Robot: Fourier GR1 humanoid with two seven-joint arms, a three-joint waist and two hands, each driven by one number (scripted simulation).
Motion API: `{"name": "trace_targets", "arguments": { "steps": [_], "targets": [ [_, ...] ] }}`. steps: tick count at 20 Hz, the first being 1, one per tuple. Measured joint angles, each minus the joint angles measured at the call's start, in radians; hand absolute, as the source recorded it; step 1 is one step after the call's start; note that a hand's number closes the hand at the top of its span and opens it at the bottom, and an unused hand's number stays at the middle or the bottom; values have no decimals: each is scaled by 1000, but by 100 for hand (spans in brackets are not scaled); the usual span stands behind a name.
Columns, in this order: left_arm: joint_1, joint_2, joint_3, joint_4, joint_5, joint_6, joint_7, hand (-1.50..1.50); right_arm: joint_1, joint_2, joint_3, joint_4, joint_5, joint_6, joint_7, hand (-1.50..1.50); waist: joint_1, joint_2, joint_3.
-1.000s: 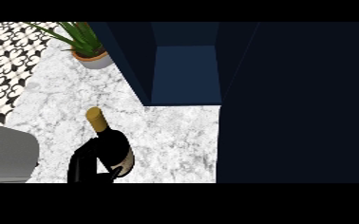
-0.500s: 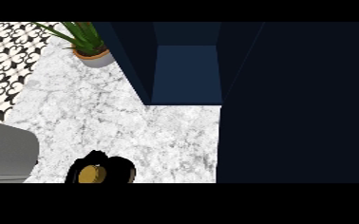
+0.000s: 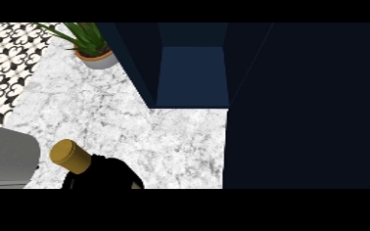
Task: Pick up the wine, place it into the cabinet and close the cabinet
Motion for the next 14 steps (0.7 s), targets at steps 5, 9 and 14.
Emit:
{"name": "trace_targets", "arguments": {
  "steps": [5, 9, 14],
  "targets": [
    [27, -23, -38, -206, -6, 89, 131, 150, -24, 7, 8, 30, 11, -6, -6, -150, 0, 1, 0],
    [-18, -53, -46, -283, -30, 162, 209, 150, -41, -3, -13, 37, -6, -7, 3, -150, -2, 1, 0],
    [-98, -99, -49, -361, -48, 259, 326, 150, -12, 10, 7, 44, 12, 3, -30, -150, -4, 1, -1]
  ]
}}
